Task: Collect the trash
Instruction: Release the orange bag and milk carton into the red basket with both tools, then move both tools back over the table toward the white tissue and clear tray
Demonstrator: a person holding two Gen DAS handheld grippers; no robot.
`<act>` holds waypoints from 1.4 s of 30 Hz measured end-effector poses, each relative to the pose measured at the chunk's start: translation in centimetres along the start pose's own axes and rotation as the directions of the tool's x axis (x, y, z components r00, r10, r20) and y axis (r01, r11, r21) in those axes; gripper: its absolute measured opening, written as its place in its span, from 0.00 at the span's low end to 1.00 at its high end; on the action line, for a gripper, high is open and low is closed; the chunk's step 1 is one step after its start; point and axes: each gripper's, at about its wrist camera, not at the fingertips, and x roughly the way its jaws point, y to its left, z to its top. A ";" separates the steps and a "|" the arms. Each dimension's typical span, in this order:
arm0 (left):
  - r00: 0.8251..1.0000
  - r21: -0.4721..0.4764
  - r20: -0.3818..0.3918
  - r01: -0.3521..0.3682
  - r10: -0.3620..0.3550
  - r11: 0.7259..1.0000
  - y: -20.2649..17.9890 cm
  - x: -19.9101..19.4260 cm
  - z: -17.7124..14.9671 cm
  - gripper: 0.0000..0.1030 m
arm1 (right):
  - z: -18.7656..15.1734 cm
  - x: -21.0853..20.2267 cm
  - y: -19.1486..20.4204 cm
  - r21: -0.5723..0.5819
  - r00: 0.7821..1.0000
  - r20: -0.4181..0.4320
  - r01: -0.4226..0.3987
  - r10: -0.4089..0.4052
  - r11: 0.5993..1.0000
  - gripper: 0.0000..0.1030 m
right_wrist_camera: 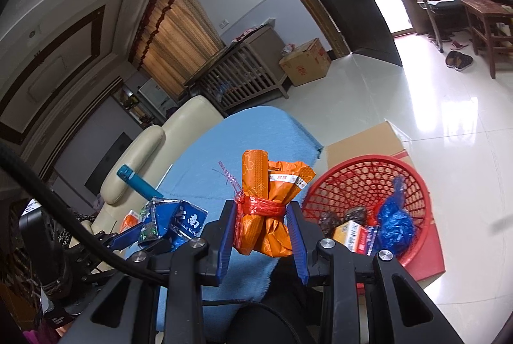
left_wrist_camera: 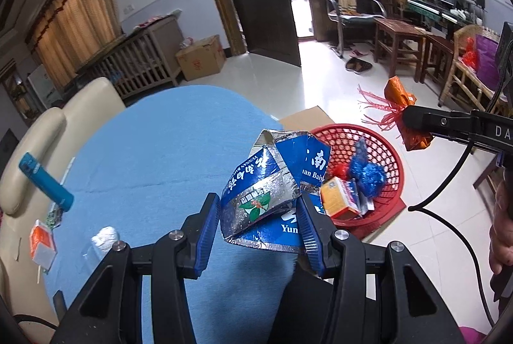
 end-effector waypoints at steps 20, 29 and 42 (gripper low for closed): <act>0.986 0.027 -0.074 0.154 -0.152 0.988 -4.7 7.9 3.3 0.50 | -0.7 -0.2 -7.2 0.151 0.995 -0.023 0.099 -0.097 0.983 0.35; 0.978 -0.009 -0.056 0.199 -0.200 0.980 -4.4 9.1 3.7 0.54 | -0.8 0.4 -8.7 0.198 0.990 -0.035 0.140 -0.136 0.970 0.36; 0.999 -0.156 0.013 0.043 -0.041 0.987 7.5 3.8 -2.9 0.60 | -0.1 0.4 -4.7 0.120 0.991 -0.028 0.136 -0.133 0.983 0.63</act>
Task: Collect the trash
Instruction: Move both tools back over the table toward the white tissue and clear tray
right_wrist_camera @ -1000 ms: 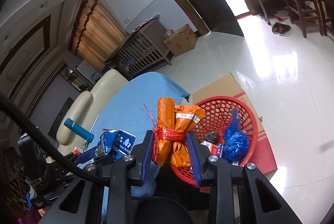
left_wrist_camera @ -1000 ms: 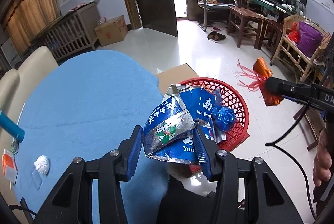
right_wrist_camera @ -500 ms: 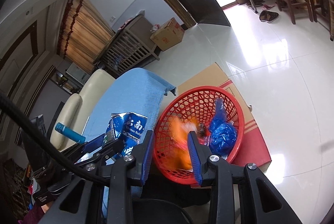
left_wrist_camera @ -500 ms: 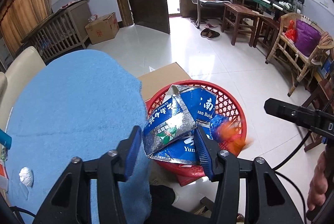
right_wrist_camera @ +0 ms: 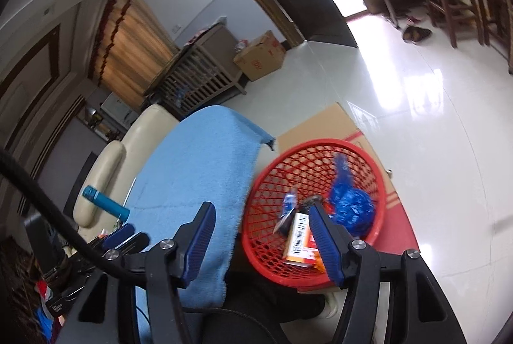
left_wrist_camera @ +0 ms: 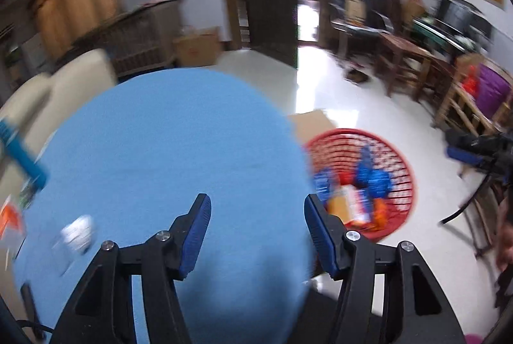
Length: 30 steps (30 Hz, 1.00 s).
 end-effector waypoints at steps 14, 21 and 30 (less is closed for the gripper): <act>0.939 -0.423 -0.137 -0.344 0.316 0.838 20.2 -3.7 -12.9 0.60 | -4.3 10.5 14.6 -0.262 0.959 -0.266 -0.172 0.101 0.950 0.63; 0.927 -0.448 -0.178 -0.374 0.329 0.812 23.2 -2.2 -15.2 0.60 | -9.6 18.0 22.3 -0.364 0.903 -0.421 -0.252 0.083 0.897 0.63; 0.925 -0.487 -0.198 -0.380 0.324 0.786 25.7 -1.0 -17.1 0.60 | -14.2 22.9 27.0 -0.443 0.858 -0.513 -0.287 0.022 0.850 0.63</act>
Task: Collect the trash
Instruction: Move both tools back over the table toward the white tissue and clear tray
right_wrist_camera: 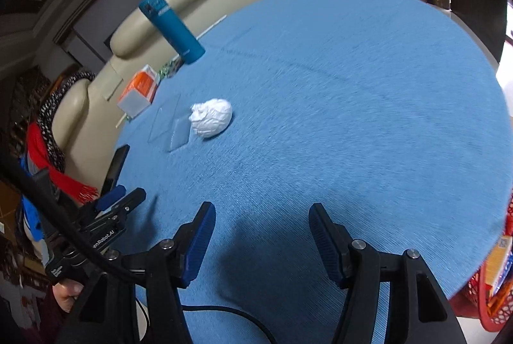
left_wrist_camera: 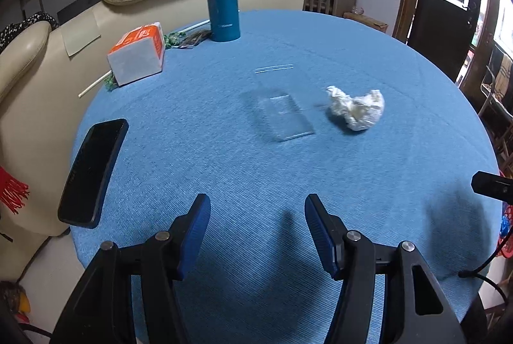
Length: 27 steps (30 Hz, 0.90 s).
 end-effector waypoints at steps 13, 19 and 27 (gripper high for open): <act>0.999 -0.140 0.011 -0.034 0.036 0.990 1.3 3.6 1.5 0.74 | 2.6 2.8 -1.3 -0.025 0.972 0.207 0.121 -0.113 0.992 0.63; 0.997 -0.133 -0.020 -0.078 0.076 0.988 0.6 4.4 2.1 0.82 | 3.8 4.2 -2.6 0.023 0.969 0.201 0.139 -0.141 0.990 0.64; 0.993 -0.153 -0.062 -0.105 0.096 0.983 0.5 5.4 3.0 0.96 | 6.5 7.6 -0.4 -0.078 0.888 0.141 0.450 -0.437 0.890 0.81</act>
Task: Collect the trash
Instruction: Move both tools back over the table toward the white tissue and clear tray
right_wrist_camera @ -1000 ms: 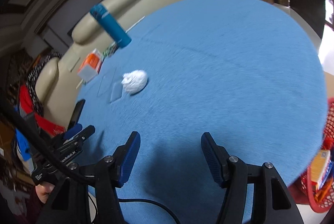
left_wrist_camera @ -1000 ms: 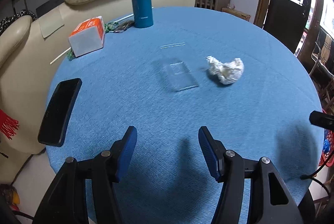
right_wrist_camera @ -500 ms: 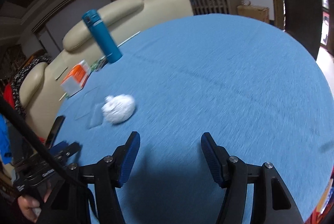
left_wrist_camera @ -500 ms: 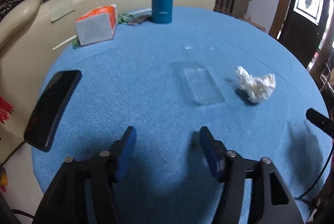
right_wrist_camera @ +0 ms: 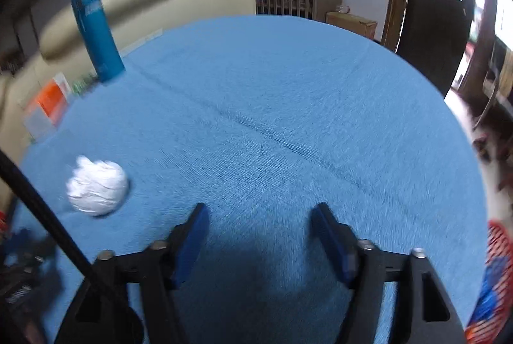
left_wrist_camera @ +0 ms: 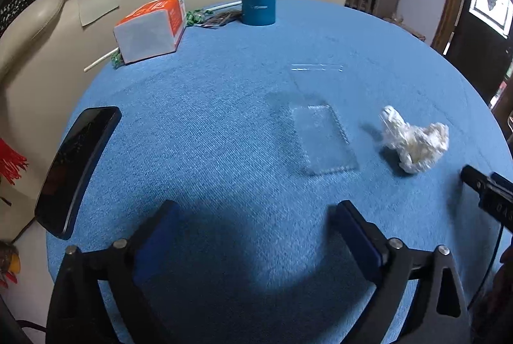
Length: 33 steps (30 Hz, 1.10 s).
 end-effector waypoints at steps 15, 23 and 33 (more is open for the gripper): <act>1.000 -0.017 -0.003 -0.014 0.014 1.000 0.0 0.4 0.3 1.00 | 0.6 1.2 -2.0 0.092 0.998 -0.032 0.065 -0.063 0.994 1.00; 1.000 -0.024 -0.003 -0.019 0.019 1.000 0.0 0.5 0.5 1.00 | 0.6 1.2 -1.9 0.091 0.998 -0.032 0.065 -0.063 0.994 1.00; 1.000 -0.024 -0.002 -0.019 0.019 1.000 0.0 0.6 0.5 1.00 | 0.7 1.3 -1.9 0.091 0.998 -0.033 0.065 -0.062 0.994 1.00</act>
